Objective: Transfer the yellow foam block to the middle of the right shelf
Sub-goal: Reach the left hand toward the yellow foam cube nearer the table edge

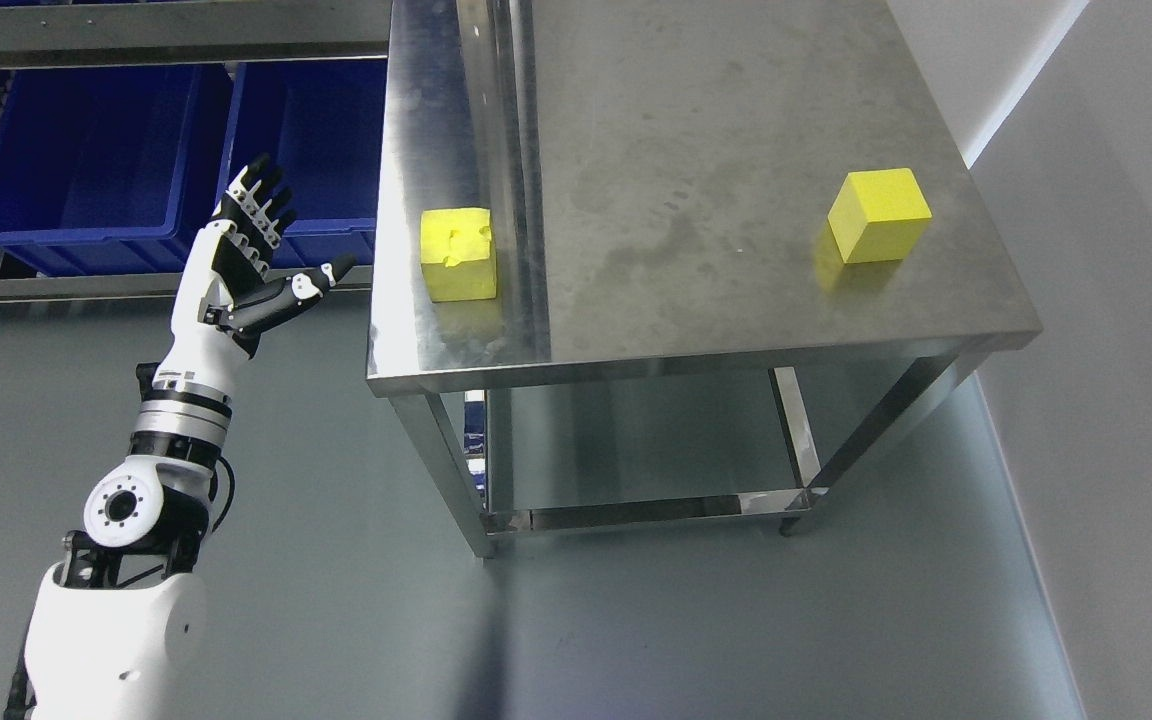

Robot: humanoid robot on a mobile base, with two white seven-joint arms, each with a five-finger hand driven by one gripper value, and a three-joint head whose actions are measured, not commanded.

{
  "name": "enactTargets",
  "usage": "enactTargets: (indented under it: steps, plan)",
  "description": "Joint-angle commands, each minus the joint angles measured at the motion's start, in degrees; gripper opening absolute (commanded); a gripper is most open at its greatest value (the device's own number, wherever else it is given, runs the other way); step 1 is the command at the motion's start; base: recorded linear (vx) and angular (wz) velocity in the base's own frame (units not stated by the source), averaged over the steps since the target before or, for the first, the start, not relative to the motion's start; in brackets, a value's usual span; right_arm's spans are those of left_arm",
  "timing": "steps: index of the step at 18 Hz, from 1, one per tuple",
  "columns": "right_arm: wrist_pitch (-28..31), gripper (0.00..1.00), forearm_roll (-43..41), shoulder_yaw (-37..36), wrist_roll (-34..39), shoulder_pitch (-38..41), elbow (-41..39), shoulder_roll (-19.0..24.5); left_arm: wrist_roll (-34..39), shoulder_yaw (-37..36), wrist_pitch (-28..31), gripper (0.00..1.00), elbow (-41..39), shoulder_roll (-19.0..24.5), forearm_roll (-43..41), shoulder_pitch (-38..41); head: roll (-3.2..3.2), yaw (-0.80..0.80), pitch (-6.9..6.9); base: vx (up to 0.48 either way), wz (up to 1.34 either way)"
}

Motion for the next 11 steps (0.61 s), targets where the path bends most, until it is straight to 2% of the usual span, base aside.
enactTargets:
  steps: [1,6,7,11]
  plan:
    - [0.05,1.00,0.18,0.02,0.03,0.09,-1.00,-1.00,0.00,1.26,-0.05,1.00,0.06,2.30,0.00,0.76,0.00,0.00,0.00,0.000,0.00]
    - [0.05,1.00,0.18,0.02,0.03,0.09,-1.00,-1.00,-0.09,3.46,-0.23,1.00,0.06,2.73,0.00,-0.37,0.00,0.00,0.00,0.000,0.00]
    - [0.05,1.00,0.26,0.02,0.03,0.09,-1.00,-1.00,-2.09,3.38,-0.23,1.00,0.15,3.17,0.00,-1.86,0.00,0.00,0.00,0.000,0.00]
    - [0.05,1.00,0.18,0.02,0.03,0.09,-1.00,-1.00,-21.93,3.20,0.03,1.00,0.15,5.10,0.00,-7.83,0.00,0.00,0.00,0.000,0.00]
